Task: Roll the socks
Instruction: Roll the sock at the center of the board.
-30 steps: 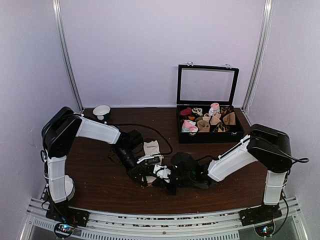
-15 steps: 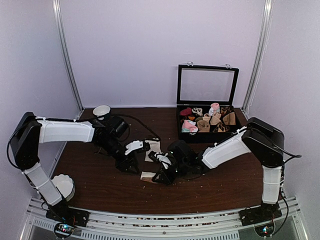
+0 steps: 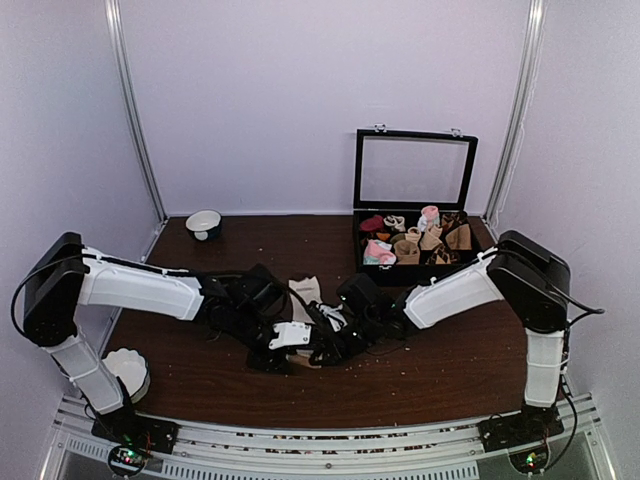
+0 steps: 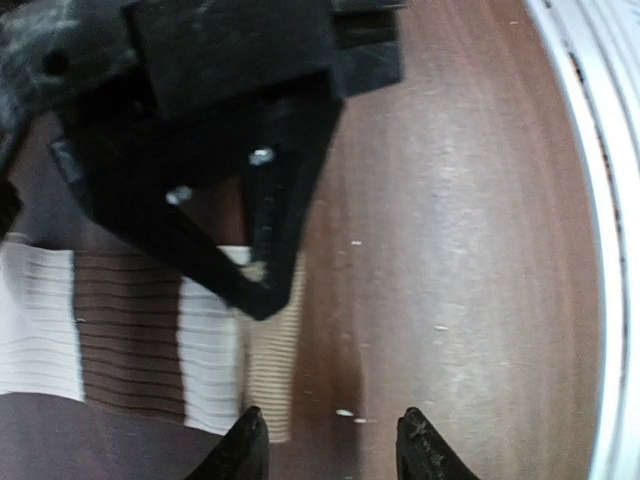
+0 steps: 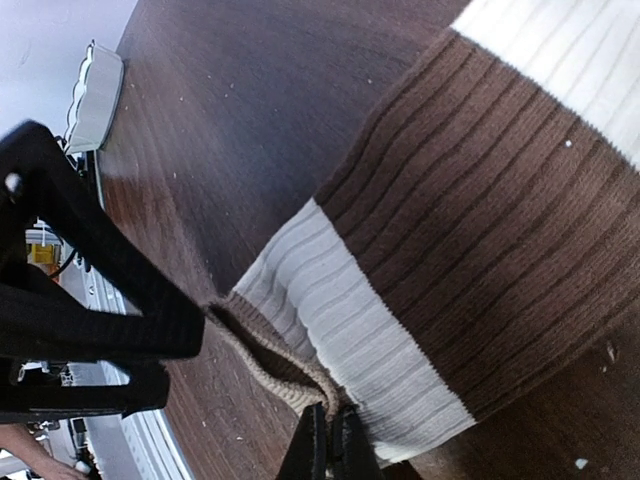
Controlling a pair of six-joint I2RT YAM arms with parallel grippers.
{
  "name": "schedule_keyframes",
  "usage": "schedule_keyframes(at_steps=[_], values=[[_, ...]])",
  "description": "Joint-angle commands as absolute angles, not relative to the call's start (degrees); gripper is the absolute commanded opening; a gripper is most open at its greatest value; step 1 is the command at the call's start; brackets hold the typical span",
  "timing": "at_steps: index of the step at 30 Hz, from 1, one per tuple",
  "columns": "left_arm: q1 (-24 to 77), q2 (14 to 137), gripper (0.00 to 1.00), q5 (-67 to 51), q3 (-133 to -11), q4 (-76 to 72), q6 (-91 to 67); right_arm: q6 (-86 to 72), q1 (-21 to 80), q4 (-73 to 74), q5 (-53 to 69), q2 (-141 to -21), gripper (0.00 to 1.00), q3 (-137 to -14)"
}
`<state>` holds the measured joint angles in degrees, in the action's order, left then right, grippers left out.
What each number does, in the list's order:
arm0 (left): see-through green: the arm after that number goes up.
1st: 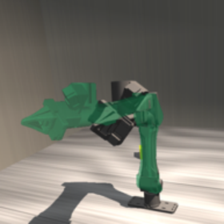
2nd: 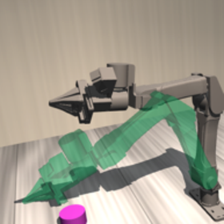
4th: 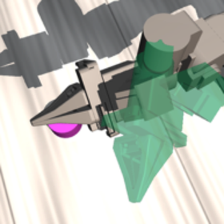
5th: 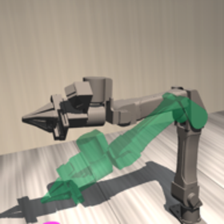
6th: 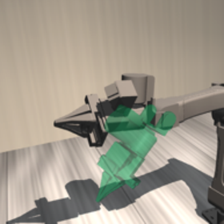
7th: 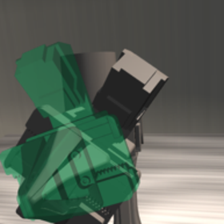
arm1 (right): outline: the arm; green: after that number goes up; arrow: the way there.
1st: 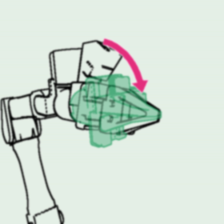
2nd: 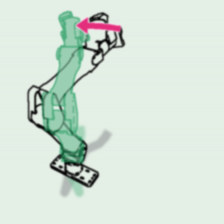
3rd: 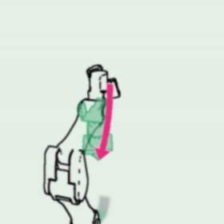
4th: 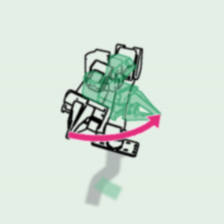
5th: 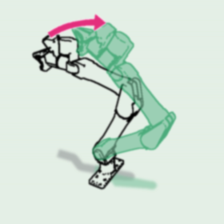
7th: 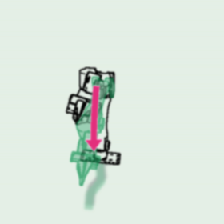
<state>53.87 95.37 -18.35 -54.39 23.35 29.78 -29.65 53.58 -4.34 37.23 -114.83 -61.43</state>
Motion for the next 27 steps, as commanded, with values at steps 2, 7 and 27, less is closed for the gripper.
schedule_keyframes(at_steps=[2, 7, 27], values=[[55.0, 96.5, 0.46, -9.5, -53.5, 16.2, 35.9, -31.5, 52.9, 6.1, 38.1, -116.6, 0.0, -63.4], [55.9, 98.8, 0.45, -7.7, -55.2, 16.5, 38.7, -30.4, 52.7, 8.9, 38.5, -117.5, 0.0, -65.9], [57.7, 96.8, 0.49, -10.5, -58.7, 22.8, 40.5, -29.9, 51.6, 9.8, 41.4, -117.5, 0.0, -65.3]])
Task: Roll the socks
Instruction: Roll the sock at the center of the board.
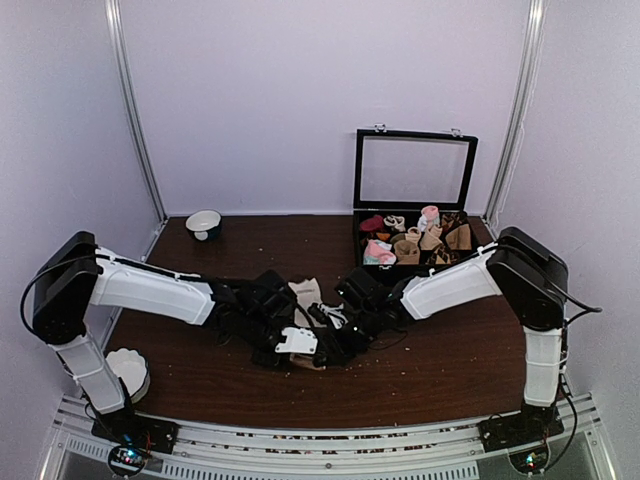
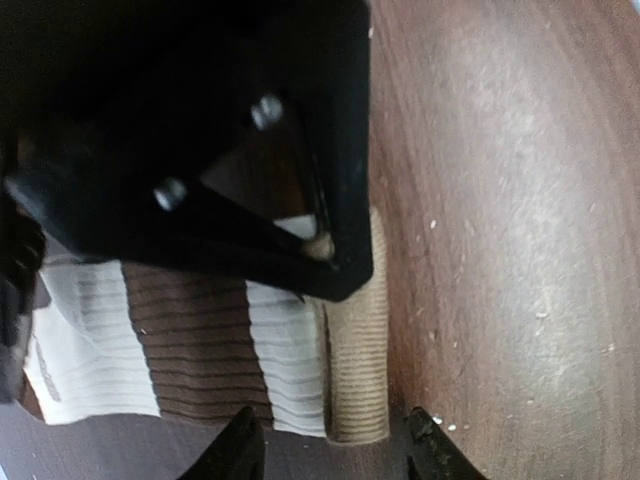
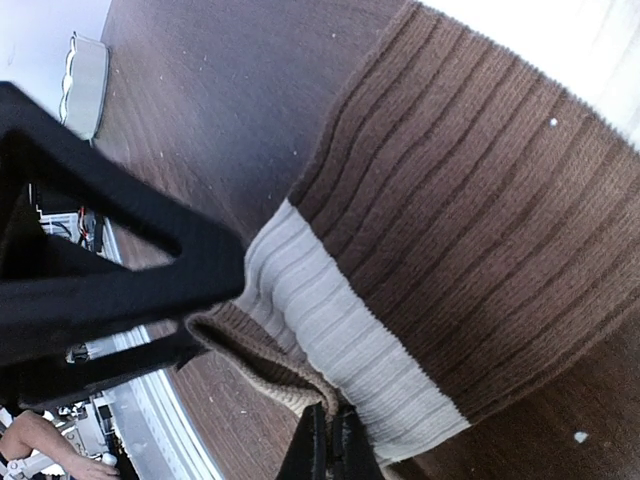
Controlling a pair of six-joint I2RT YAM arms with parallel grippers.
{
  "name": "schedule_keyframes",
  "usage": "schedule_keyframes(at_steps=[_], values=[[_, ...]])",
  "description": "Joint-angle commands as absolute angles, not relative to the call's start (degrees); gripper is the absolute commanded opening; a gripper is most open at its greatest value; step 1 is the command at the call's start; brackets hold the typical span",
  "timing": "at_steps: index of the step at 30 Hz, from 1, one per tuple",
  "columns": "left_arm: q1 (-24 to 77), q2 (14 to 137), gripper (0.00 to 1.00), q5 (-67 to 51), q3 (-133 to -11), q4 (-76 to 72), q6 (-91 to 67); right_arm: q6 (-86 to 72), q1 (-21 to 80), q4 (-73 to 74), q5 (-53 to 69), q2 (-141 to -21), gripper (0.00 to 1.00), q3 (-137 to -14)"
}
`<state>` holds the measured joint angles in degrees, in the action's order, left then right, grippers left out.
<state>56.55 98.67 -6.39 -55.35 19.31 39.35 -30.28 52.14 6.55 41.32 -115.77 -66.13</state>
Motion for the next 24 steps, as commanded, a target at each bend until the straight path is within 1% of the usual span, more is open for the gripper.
schedule_keyframes(at_steps=[1, 5, 8, 19, 24], values=[[58.5, 97.1, 0.5, -11.4, -58.8, 23.9, 41.4, -29.9, 51.5, 9.8, 41.4, -117.5, 0.0, -65.2], [60.9, 99.2, 0.49, -11.6, -57.4, 24.6, 44.5, -29.8, 51.3, 9.8, 41.7, -117.3, 0.0, -65.1], [60.8, 101.8, 0.46, -8.9, -58.2, 24.4, 44.3, -29.8, 51.2, 9.8, 41.8, -117.0, 0.0, -65.0], [59.6, 101.7, 0.45, -5.5, -58.7, 21.3, 42.1, -29.8, 51.3, 8.8, 42.5, -116.0, 0.0, -63.3], [59.8, 100.5, 0.44, -8.7, -60.4, 23.5, 41.4, -30.2, 51.3, 8.4, 42.4, -115.7, 0.0, -62.9]])
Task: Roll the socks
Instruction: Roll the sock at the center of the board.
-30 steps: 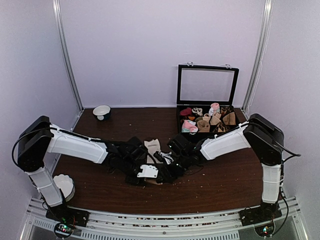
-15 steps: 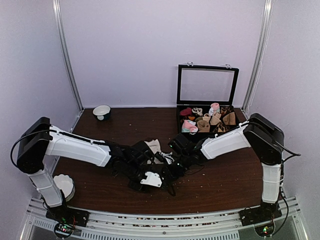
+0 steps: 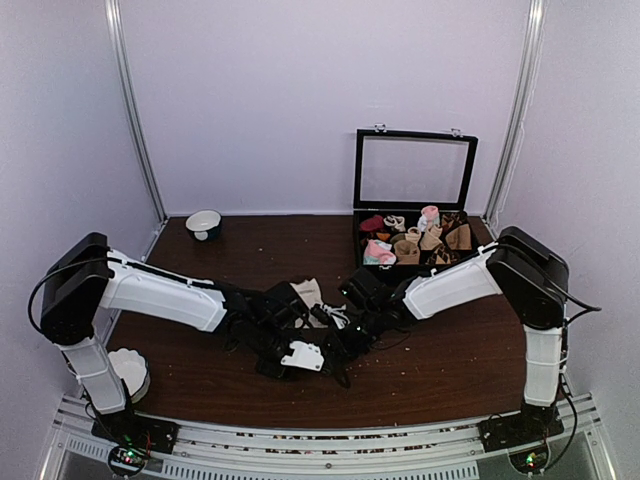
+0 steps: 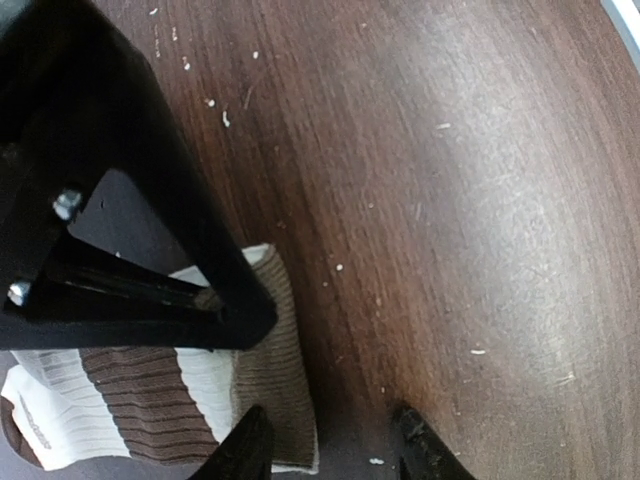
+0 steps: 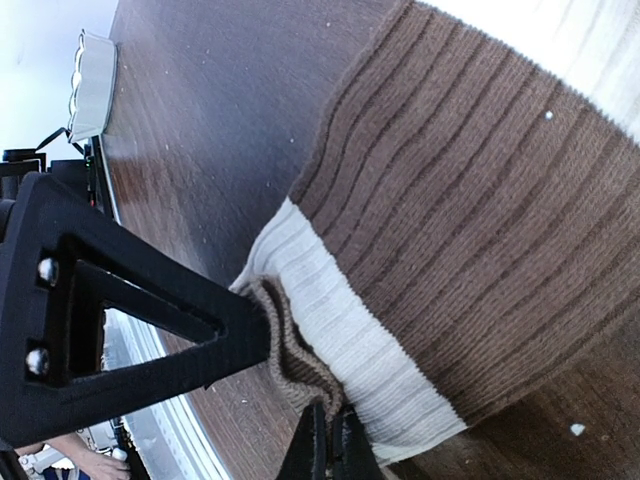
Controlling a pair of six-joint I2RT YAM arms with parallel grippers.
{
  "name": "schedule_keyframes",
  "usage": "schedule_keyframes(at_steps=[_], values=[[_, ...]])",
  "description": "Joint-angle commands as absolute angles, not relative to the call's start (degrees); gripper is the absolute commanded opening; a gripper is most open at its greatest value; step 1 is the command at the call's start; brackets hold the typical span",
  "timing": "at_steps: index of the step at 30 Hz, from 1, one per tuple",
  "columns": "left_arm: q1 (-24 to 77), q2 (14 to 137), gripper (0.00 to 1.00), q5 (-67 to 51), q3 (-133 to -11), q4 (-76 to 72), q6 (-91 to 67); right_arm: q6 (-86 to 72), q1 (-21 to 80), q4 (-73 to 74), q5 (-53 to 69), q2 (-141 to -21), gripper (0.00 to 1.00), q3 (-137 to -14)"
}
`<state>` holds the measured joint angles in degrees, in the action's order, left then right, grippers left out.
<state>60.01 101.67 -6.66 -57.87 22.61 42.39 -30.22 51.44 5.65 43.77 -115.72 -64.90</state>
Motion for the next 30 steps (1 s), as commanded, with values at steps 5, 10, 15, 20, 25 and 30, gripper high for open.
schedule_keyframes(at_steps=[5, 10, 15, 20, 25, 30], values=[[60.2, 99.9, 0.44, -12.6, -62.8, 26.4, 40.7, -30.7, 51.3, 7.5, 42.9, -116.0, 0.0, -62.9], [59.9, 103.5, 0.42, -9.4, -63.6, 25.8, 40.6, -30.9, 51.3, 7.2, 43.0, -115.8, 0.0, -62.7], [58.6, 105.6, 0.38, -10.2, -63.6, 26.6, 40.2, -31.0, 51.3, 6.7, 43.1, -115.5, 0.0, -62.0], [58.3, 105.5, 0.34, -10.0, -62.8, 26.3, 40.6, -31.4, 51.2, 6.0, 43.3, -115.6, 0.0, -61.6], [57.9, 105.9, 0.3, -8.9, -62.4, 26.1, 40.8, -31.7, 51.2, 5.5, 43.7, -115.2, 0.0, -61.4], [57.9, 106.3, 0.24, -8.2, -60.9, 25.7, 41.4, -32.5, 51.1, 4.5, 44.6, -114.8, 0.0, -60.5]])
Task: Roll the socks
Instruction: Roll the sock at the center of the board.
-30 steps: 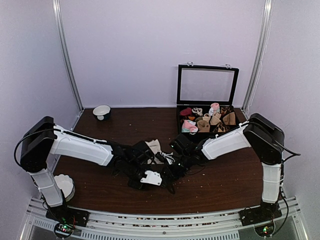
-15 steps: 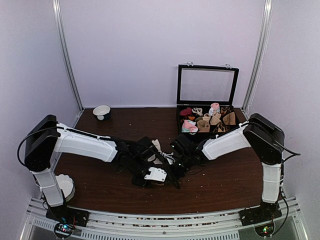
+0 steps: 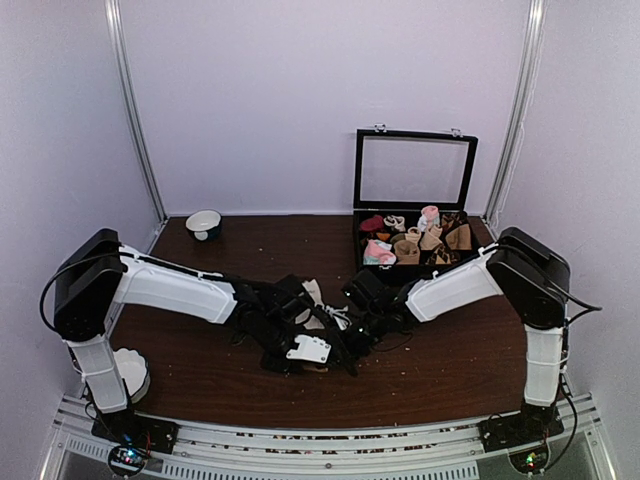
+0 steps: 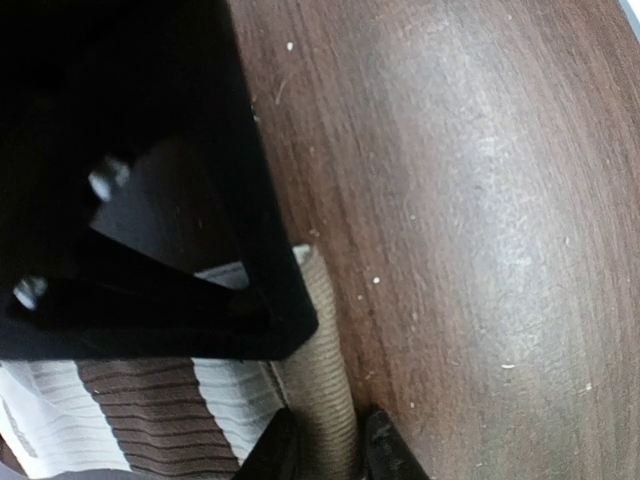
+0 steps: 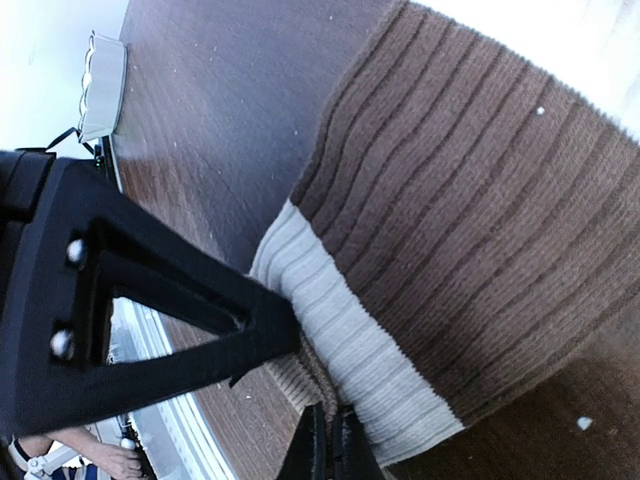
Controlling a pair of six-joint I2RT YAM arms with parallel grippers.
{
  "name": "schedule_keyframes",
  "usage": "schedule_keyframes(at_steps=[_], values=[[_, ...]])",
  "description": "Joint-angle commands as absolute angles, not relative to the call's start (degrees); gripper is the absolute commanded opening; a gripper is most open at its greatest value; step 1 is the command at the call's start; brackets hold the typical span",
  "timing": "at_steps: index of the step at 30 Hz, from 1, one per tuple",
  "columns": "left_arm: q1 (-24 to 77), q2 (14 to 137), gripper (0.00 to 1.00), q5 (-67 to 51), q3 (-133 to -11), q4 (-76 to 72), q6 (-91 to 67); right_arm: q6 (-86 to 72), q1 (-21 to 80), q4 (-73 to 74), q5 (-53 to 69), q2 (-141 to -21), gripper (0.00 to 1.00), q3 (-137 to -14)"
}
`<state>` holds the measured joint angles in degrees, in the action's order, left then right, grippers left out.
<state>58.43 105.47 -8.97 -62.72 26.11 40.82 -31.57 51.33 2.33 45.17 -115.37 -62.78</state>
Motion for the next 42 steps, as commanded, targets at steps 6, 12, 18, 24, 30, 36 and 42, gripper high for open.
schedule_keyframes(at_steps=[6, 12, 18, 24, 30, 36, 42], values=[[57.9, 106.6, 0.16, -6.6, -59.2, 24.3, 40.3, -34.5, 51.0, 1.4, 45.9, -114.7, 0.0, -59.7], [57.9, 107.7, 0.0, -5.3, -58.9, 23.7, 39.2, -36.2, 50.9, -0.7, 46.0, -113.7, 0.0, -58.7], [54.9, 109.8, 0.0, -12.0, -64.5, 30.8, 33.9, -36.3, 50.1, -4.5, 39.5, -107.9, 0.17, -54.8], [49.4, 113.9, 0.0, -25.5, -70.2, 39.2, 27.7, -32.8, 50.1, -12.0, 28.1, -98.3, 0.34, -46.1], [47.2, 118.7, 0.0, -35.0, -74.2, 45.1, 27.0, -23.7, 53.2, -20.6, 8.2, -80.9, 0.41, -32.7], [44.7, 123.8, 0.0, -45.3, -79.7, 55.0, 29.3, -11.4, 62.7, -23.0, -14.9, -63.2, 1.0, -24.5], [44.3, 125.4, 0.0, -47.9, -80.5, 57.1, 29.7, -21.8, 54.1, -41.2, -0.3, -54.9, 1.0, -10.9]])
